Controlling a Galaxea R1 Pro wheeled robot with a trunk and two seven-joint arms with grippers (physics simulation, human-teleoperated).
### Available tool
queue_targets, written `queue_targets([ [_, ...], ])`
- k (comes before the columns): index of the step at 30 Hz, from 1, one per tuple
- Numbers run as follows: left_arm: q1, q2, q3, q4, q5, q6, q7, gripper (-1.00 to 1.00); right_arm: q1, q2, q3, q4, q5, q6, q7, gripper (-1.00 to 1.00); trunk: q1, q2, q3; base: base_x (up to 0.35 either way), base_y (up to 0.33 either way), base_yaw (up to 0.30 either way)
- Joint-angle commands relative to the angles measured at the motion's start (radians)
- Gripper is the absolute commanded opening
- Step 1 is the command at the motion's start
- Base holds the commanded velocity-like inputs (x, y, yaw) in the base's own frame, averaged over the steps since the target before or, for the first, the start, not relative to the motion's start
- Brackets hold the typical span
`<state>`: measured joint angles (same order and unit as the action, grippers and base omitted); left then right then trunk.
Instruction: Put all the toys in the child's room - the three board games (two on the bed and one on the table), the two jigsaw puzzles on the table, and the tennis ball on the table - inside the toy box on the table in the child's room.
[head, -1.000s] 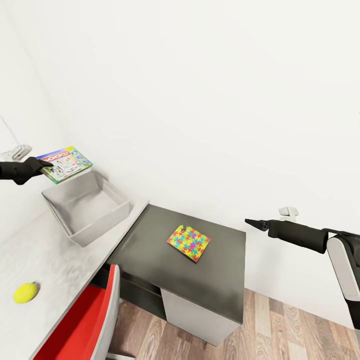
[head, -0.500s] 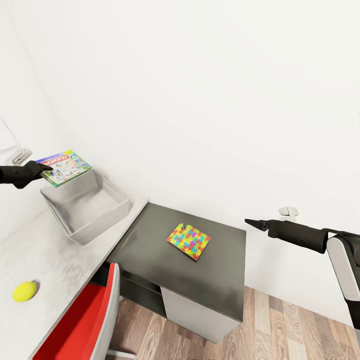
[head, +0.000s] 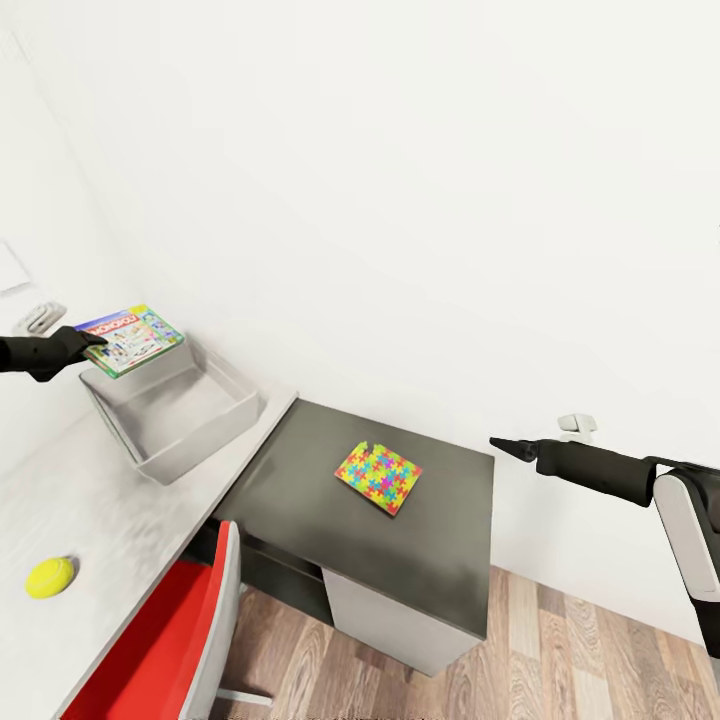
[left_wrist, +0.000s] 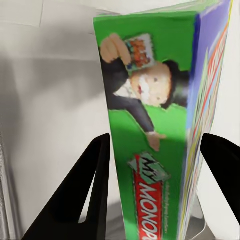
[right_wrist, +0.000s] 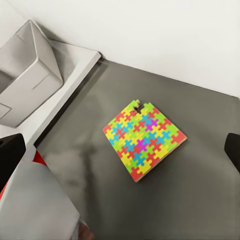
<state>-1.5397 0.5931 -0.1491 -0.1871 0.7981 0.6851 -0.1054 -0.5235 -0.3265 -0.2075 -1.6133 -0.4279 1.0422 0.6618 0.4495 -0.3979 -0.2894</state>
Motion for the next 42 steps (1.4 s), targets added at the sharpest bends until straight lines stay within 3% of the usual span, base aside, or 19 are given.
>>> queue_targets([
  [1,-0.001,0.000,-0.007,0.001,0.001,0.001,-0.008,-1.00,-0.001,0.000,-0.001,0.000,0.005,0.005,0.007,1.00,0.001,-0.002,-0.004,0.000,0.000,0.054],
  [11,0.005,0.002,-0.007,0.001,0.012,0.012,-0.058,-1.00,-0.001,0.001,0.001,0.000,0.005,0.005,0.007,1.00,0.001,-0.002,-0.020,0.000,0.000,0.058],
  [18,0.006,0.012,-0.007,0.000,0.020,0.051,-0.172,-1.00,-0.001,0.001,0.003,0.000,0.005,0.005,0.007,1.00,0.001,-0.002,-0.031,0.000,0.000,0.061],
  [26,0.006,0.020,-0.008,-0.010,0.021,0.088,-0.252,-1.00,-0.001,0.002,0.009,0.000,0.004,0.005,0.007,1.00,0.001,-0.002,-0.044,0.000,0.000,0.061],
  [42,0.008,0.023,-0.017,-0.038,0.021,0.104,-0.291,-1.00,0.000,0.003,0.004,0.000,0.004,0.005,0.007,1.00,0.001,-0.002,-0.055,0.000,0.000,0.022],
])
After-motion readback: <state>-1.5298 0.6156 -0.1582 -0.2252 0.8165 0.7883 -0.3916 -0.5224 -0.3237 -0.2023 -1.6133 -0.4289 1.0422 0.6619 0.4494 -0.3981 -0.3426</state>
